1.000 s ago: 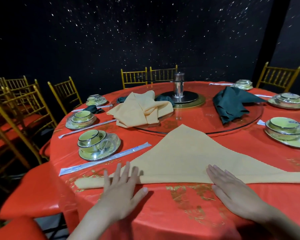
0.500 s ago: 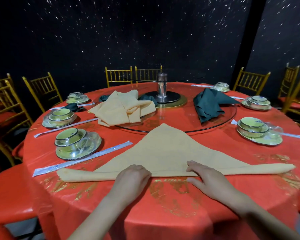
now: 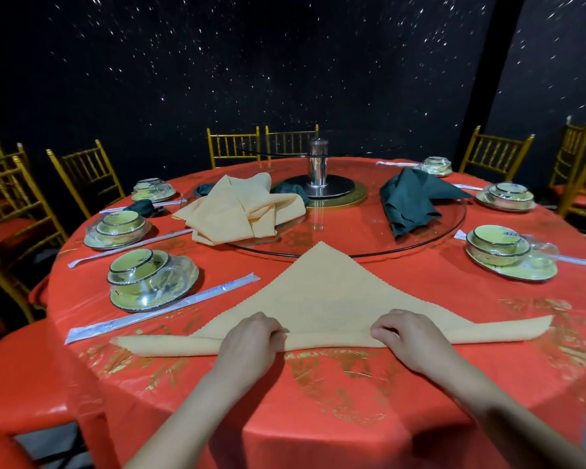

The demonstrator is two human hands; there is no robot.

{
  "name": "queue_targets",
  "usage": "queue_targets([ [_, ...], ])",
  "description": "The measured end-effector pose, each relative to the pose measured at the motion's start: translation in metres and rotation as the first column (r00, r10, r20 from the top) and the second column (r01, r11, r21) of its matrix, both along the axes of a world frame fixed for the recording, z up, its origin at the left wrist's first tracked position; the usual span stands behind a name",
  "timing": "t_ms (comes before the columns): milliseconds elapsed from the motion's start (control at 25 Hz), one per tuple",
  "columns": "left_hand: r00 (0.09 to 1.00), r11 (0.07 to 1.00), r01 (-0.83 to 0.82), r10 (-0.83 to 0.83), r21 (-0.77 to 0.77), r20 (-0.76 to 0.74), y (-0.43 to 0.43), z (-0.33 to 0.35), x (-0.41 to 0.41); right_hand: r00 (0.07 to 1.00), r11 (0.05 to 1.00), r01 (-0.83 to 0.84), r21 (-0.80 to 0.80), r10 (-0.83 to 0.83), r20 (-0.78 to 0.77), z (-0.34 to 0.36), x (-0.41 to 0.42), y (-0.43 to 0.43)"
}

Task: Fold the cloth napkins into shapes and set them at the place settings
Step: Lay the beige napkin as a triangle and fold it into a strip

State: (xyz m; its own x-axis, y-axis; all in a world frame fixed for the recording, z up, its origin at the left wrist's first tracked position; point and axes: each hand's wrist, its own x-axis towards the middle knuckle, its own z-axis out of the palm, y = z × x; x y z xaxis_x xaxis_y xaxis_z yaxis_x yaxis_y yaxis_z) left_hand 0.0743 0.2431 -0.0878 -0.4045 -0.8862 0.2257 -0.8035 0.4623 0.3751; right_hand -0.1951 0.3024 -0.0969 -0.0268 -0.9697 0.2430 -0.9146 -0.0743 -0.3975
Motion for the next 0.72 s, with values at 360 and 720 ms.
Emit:
queue_targets([
  [360, 0.972, 0.95, 0.231, -0.236, -0.208, -0.001, 0.011, -0.007, -0.032, 0.989, 0.99, 0.142, 0.006, -0.142, 0.04, -0.002, -0.002, 0.0],
  [720, 0.922, 0.949, 0.313, -0.298, -0.023, 0.247, 0.037, -0.022, -0.086, 0.984, 0.998, 0.009, -0.055, -0.018, -0.175, -0.012, -0.011, 0.018],
])
